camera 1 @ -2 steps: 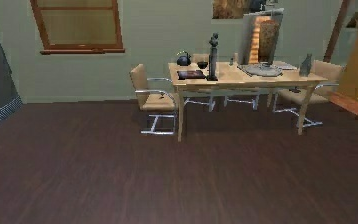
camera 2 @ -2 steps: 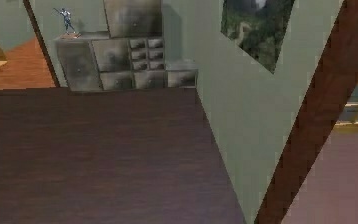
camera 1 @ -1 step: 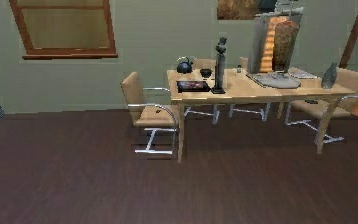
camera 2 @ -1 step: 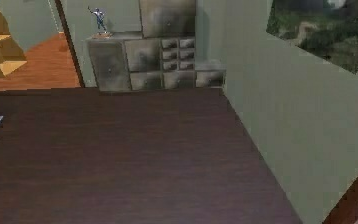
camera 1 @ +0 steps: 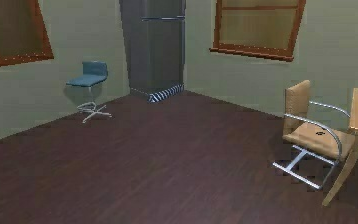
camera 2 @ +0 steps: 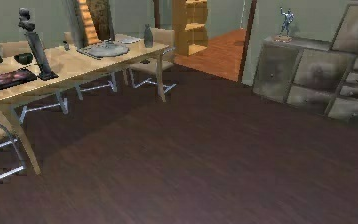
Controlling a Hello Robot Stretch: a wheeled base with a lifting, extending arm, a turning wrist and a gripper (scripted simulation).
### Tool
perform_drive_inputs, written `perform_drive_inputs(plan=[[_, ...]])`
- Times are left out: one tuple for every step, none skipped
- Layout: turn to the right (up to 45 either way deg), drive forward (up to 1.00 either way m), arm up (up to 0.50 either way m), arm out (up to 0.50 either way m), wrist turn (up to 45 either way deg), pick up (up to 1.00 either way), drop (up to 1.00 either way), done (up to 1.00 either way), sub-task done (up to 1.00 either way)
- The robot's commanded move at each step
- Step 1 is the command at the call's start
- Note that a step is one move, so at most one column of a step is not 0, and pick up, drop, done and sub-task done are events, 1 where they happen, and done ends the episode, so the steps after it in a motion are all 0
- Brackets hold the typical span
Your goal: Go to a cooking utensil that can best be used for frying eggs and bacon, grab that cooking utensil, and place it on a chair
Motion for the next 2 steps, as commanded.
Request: perform_drive_inputs(plan=[[0.0, 0.25, 0.0, 0.0, 0.0, 0.0, 0.0, 0.0, 0.0], [-45.0, 0.0, 0.0, 0.0, 0.0, 0.0, 0.0, 0.0, 0.0]])
